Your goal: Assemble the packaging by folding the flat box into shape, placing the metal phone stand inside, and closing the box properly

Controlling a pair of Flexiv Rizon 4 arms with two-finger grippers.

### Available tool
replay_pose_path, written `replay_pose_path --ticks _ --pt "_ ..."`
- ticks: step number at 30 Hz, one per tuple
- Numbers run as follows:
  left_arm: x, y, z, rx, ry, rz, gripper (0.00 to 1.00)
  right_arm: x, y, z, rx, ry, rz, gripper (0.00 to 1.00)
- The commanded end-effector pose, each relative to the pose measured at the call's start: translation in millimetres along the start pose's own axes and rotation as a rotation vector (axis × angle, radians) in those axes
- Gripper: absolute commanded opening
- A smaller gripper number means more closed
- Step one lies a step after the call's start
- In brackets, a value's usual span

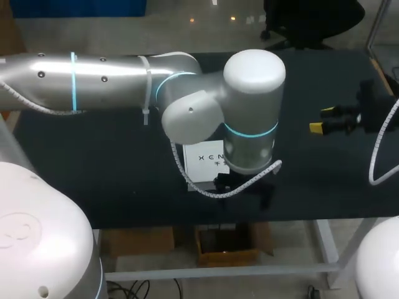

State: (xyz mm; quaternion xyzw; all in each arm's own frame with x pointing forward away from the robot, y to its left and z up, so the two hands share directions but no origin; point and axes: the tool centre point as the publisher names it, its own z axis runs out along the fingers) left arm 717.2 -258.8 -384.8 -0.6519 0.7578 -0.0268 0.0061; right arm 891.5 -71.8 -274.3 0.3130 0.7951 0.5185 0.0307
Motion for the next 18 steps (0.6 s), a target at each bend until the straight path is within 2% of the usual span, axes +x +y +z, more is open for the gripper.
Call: replay_pose_path --ticks 1,4,8,18 --pt "-9.7 0.5 0 0.034 0.004 -0.025 1.00 -10 4 3 -0.011 0.041 -0.018 1.00" --pt "-15.6 -5.6 3 0.049 -0.006 -0.054 1.00 -13 7 5 0.002 0.034 -0.041 1.00" --pt "-22.9 -16.1 9 0.060 -0.020 -0.106 1.00 -17 9 6 0.001 0.097 -0.091 1.00" --pt "-34.5 -41.8 17 0.076 -0.020 -0.151 1.00 -26 11 10 0.007 0.090 -0.095 1.00"
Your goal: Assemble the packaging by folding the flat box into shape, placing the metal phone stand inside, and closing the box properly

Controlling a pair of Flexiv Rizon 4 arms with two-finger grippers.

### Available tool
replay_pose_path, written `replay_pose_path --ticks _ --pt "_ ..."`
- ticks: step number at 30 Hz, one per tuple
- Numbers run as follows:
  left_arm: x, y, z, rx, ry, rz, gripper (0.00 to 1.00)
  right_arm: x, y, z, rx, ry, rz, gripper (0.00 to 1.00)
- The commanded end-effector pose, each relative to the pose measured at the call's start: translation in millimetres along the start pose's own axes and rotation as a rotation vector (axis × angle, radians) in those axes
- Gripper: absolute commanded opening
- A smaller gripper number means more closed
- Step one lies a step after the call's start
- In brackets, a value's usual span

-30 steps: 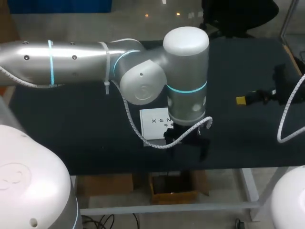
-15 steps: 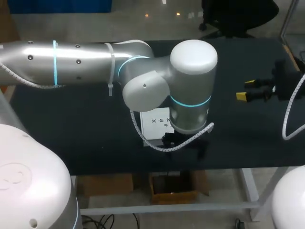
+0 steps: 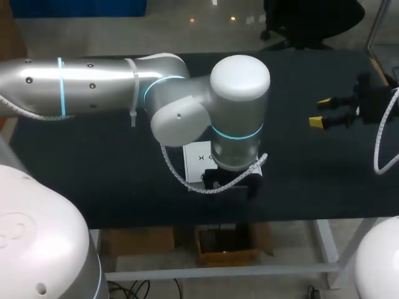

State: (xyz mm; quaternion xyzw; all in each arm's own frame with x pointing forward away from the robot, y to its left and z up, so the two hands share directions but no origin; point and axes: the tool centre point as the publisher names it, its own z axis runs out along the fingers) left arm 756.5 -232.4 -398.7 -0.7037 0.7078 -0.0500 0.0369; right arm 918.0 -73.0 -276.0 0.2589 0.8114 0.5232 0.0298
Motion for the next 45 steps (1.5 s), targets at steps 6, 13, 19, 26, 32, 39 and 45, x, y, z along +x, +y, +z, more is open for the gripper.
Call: replay_pose_path --ticks 6,13,19,26,32,39,45 --pt "-4.5 -23.8 7 0.001 -0.007 -0.026 1.00 -4 0 0 -0.001 0.028 0.000 1.00" --pt "-5.7 -37.6 11 -0.005 -0.001 -0.033 1.00 -12 -1 -3 -0.054 -0.082 0.032 1.00" --pt "-8.0 -50.4 13 -0.016 -0.001 -0.035 1.00 -25 2 -8 -0.094 -0.174 0.029 1.00" --pt "-7.6 -63.0 15 -0.022 0.002 -0.043 1.00 -42 9 -12 -0.089 -0.241 0.008 1.00" --pt "-7.9 -76.9 16 -0.024 0.002 -0.051 1.00 -55 15 -15 -0.085 -0.296 0.006 1.00" --pt "-8.8 -97.5 19 -0.029 -0.003 -0.051 1.00 -58 16 -16 -0.088 -0.315 0.015 1.00" --pt "-9.3 -113.7 22 -0.042 -0.023 -0.048 1.00 -58 16 -16 -0.088 -0.315 0.015 1.00"
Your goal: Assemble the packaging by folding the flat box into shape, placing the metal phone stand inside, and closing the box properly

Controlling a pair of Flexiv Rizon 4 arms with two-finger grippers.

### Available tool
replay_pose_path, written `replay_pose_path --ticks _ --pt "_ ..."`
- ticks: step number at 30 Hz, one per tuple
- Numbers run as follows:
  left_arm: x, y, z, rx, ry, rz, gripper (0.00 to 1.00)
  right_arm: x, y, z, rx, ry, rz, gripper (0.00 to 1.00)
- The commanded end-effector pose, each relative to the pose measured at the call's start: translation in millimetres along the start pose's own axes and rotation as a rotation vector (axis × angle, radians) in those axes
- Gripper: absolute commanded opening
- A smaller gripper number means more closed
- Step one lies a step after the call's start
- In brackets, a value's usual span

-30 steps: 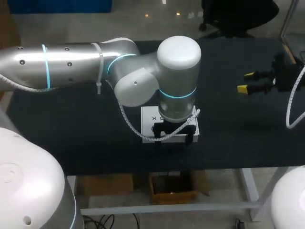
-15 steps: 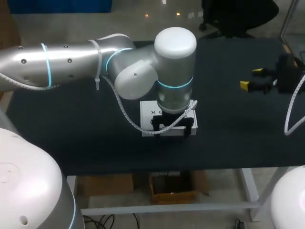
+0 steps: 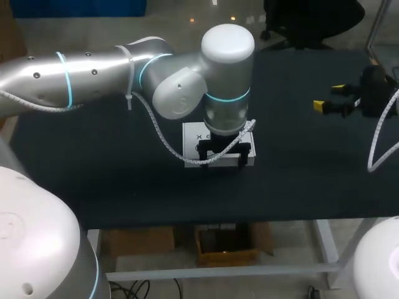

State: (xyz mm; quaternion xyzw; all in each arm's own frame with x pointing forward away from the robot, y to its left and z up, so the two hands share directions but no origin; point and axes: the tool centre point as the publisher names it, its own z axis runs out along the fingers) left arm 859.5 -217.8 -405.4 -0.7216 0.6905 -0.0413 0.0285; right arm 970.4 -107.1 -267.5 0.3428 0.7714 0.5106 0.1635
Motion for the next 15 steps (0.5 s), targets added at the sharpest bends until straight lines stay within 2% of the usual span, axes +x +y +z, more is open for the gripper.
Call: replay_pose_path --ticks 1,8,15 --pt "6.5 -14.0 3 -0.021 -0.025 0.000 1.00 1 -1 -1 -0.002 0.000 -0.001 1.00" --pt "2.9 -32.5 1 -0.022 -0.038 -0.009 1.00 1 -1 -1 -0.002 0.000 -0.001 1.00" --pt "-0.2 -60.0 0 -0.028 -0.044 -0.010 1.00 1 -1 -1 -0.002 0.000 -0.001 1.00"
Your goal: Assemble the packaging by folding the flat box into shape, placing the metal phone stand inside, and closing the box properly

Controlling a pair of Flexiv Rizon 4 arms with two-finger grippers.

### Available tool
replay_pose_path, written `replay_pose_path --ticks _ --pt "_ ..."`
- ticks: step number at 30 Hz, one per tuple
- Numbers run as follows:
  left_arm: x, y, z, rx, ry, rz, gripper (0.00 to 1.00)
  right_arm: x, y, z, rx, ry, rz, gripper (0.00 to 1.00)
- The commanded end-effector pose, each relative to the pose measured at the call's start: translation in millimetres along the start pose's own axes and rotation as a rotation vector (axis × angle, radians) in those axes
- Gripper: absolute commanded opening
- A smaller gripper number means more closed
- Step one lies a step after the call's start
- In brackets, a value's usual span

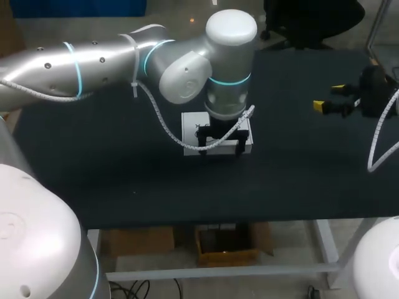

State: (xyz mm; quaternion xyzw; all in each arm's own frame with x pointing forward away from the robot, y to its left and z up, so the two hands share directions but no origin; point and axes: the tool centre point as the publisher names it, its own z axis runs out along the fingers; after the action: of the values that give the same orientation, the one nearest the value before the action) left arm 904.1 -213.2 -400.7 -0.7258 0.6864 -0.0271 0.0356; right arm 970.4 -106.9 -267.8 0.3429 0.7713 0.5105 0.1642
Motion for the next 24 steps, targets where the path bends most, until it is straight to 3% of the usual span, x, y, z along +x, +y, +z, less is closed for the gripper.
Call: replay_pose_path --ticks 1,24 --pt "2.0 -19.2 0 -0.018 -0.014 -0.001 1.00 0 0 -1 -0.002 0.001 0.000 1.00" --pt "-13.8 -108.2 12 0.003 0.026 -0.025 1.00 0 0 -1 -0.002 0.001 0.000 1.00"
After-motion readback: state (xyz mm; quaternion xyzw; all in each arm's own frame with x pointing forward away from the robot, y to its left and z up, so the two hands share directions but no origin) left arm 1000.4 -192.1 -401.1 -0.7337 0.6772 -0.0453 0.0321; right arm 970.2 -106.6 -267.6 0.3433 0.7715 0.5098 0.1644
